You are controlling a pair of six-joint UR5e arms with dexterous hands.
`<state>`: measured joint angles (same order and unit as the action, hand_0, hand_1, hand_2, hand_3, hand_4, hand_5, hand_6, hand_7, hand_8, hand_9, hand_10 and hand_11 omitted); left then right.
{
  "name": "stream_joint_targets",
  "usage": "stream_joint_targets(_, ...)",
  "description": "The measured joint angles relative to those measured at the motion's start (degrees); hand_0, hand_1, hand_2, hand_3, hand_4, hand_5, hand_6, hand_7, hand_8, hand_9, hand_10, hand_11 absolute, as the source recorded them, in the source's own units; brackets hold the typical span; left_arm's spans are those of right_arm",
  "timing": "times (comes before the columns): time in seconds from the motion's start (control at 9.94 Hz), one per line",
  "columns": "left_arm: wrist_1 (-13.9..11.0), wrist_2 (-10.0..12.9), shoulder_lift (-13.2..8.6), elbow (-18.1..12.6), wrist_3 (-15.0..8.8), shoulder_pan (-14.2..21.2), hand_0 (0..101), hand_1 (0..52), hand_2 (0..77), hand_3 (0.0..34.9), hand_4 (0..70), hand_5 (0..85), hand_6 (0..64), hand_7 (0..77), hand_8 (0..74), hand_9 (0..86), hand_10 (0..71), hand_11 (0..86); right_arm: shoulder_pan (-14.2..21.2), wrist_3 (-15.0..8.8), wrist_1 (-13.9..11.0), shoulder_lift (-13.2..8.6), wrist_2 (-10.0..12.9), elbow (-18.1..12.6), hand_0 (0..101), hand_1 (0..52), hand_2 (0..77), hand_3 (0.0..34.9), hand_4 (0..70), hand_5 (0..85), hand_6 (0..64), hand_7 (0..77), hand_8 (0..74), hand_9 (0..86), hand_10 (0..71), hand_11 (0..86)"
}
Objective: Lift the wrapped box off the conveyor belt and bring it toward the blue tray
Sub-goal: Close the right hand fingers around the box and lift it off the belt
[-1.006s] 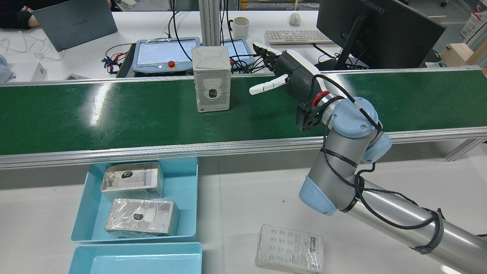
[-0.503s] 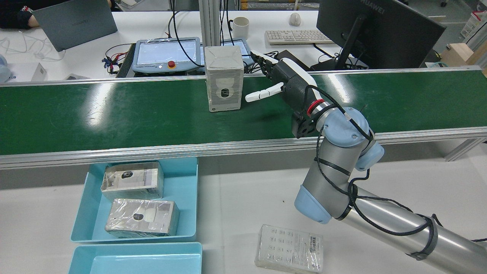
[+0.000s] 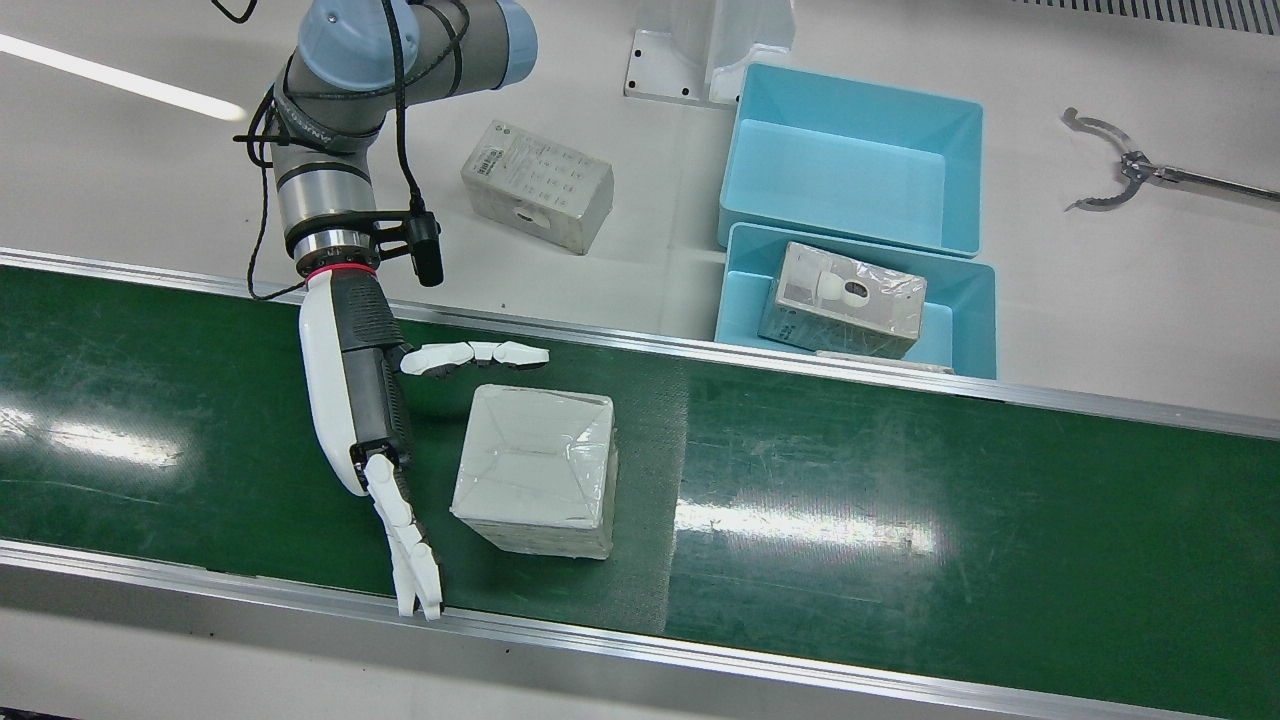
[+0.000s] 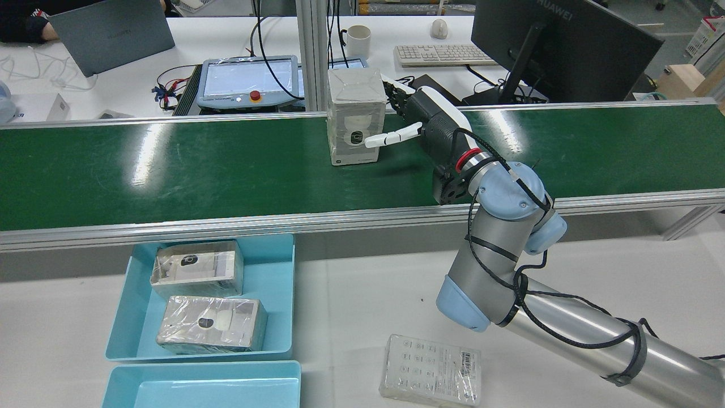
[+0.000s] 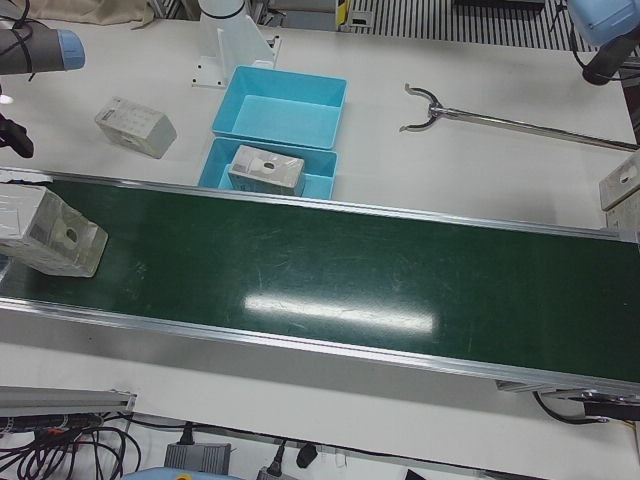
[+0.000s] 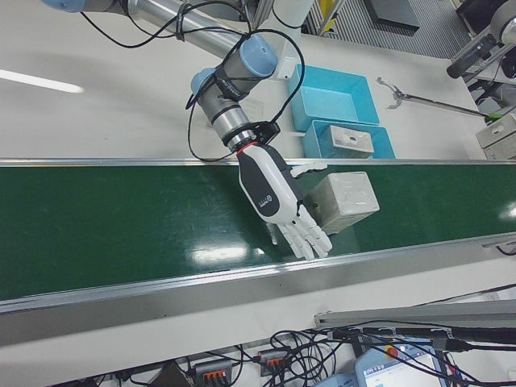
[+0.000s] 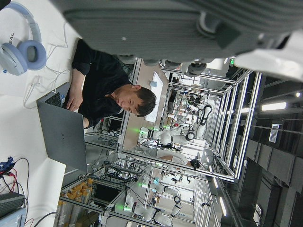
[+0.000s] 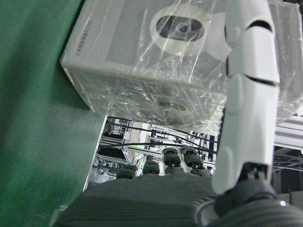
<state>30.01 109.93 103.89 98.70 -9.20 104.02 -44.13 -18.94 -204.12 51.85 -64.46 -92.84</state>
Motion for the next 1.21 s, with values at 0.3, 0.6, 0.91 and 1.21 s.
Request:
stream_joint_targets(0.3, 0.0, 0.0, 0.0, 0.0, 0.0, 0.0, 0, 0.0, 1.1, 0.0, 0.0, 1.1, 0.0, 0.0, 0.0, 0.0, 0.0, 0.0, 0.0, 0.1, 1.9, 0.0, 0.3, 1.3, 47, 14.2, 14.2, 0.4, 8.2, 3.8, 0.0, 0.5, 2.2, 1.6, 1.1, 3.8)
stream_joint_targets(0.6, 0.0, 0.0, 0.0, 0.0, 0.0, 0.0, 0, 0.0, 1.1, 0.0, 0.0, 1.1, 0.0, 0.0, 0.0, 0.0, 0.0, 0.0, -0.1, 0.4, 3.5, 0.2, 0.4, 1.7, 47, 14.2, 14.7, 0.0, 8.2, 3.3, 0.0, 0.5, 1.6, 1.6, 2.7, 4.4)
stream_joint_targets(0.91, 0.0, 0.0, 0.0, 0.0, 0.0, 0.0, 0, 0.0, 1.1, 0.0, 0.0, 1.1, 0.0, 0.0, 0.0, 0.0, 0.5, 0.0, -0.6, 1.4, 4.9, 0.9, 0.4, 1.4, 47, 12.0, 15.8, 0.0, 8.7, 10.9, 3.8, 0.5, 1.6, 1.6, 3.8, 7.6)
stream_joint_targets(1.21, 0.0, 0.0, 0.0, 0.0, 0.0, 0.0, 0, 0.0, 0.5, 0.0, 0.0, 1.1, 0.0, 0.5, 0.0, 0.0, 0.5, 0.0, -1.3, 2.0, 5.1, 1.4, 0.4, 0.3, 40, 0.5, 19.1, 0.3, 10.9, 52.9, 31.1, 31.1, 37.1, 35.5, 31.1, 36.5)
